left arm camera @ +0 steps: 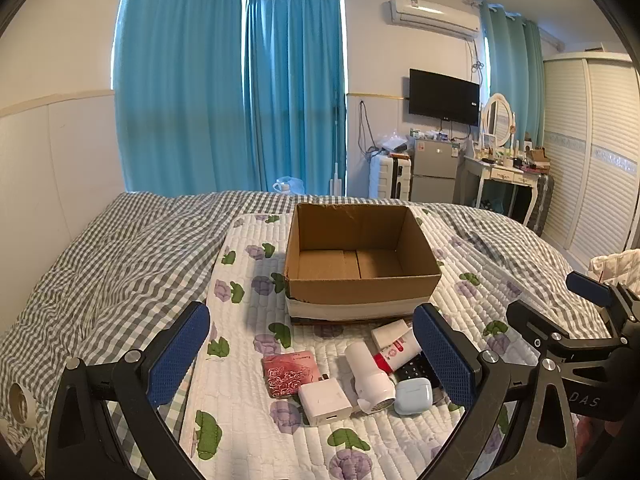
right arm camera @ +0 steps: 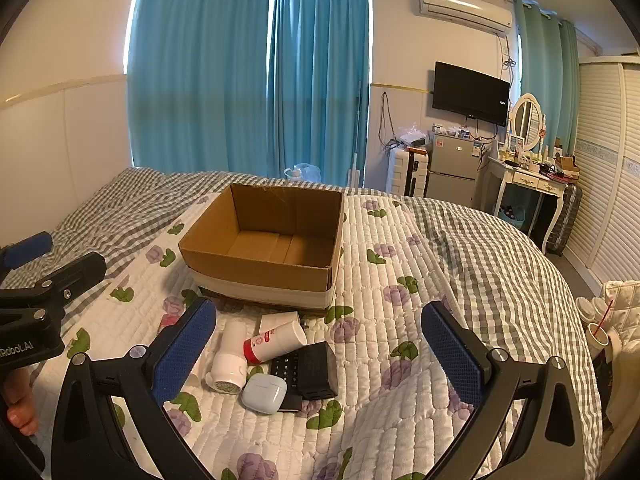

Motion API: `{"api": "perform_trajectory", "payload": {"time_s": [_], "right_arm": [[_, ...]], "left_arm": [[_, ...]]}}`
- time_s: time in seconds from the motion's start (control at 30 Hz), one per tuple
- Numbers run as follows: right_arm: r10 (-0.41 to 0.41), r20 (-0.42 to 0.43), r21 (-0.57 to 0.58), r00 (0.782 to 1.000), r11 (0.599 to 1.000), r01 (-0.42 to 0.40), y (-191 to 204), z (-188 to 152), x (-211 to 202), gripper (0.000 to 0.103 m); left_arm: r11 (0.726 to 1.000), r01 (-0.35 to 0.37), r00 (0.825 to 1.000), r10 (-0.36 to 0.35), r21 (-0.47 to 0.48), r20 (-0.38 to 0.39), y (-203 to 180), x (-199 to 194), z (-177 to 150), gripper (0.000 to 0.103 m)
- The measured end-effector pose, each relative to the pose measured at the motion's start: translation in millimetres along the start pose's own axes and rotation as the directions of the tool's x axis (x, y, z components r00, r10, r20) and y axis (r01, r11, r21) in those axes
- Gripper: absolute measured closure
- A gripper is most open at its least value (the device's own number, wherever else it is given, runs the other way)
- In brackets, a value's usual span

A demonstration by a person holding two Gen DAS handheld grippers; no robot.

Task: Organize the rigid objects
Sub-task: 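Move both tools toward the items in front of the cardboard box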

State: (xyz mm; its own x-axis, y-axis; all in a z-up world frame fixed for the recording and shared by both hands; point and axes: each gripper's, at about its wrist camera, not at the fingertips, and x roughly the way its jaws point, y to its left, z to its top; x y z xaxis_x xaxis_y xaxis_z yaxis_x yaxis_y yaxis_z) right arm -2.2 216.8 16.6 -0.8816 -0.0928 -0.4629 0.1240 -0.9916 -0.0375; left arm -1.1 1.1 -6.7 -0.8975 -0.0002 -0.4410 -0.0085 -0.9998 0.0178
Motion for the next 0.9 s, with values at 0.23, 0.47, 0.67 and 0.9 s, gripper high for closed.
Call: {"api": "perform_trajectory", "payload": {"time_s": [0.23,0.47,0.67,0.9], "right_arm": [[0.000,-0.007,-0.004,1.000,1.000,0.000,0.5,-0.7,1.3,0.000],[-0.001,-0.010,-0.005,1.000,1.000,0.001,0.5,-1.9,2.4,0.000],[-0.001,-0.013,-0.007,1.000,1.000,0.001,0.4,-2.8,2.6,0.000],[-0.002,-0.018,-0.009,1.000,1.000,0.002,1.0,-3.6,3.5,0.000]], "left_arm": [[1.000,0.001,1.000,-0.001,-0.002,-0.010,-2.2,0.0,0.8,0.000],[1.000,0.001,1.000,-0.001,-0.008,-0.016,-0.9,0.3,2.2,0.000],[1.000,0.003,1.000,-0.003,-0.010,-0.016,-0.1,-0.7,2.3,0.000],[1.000,0.004,1.000,-0.005,-0.011,-0.018,-0.2,-1.5,1.7,0.000]]}}
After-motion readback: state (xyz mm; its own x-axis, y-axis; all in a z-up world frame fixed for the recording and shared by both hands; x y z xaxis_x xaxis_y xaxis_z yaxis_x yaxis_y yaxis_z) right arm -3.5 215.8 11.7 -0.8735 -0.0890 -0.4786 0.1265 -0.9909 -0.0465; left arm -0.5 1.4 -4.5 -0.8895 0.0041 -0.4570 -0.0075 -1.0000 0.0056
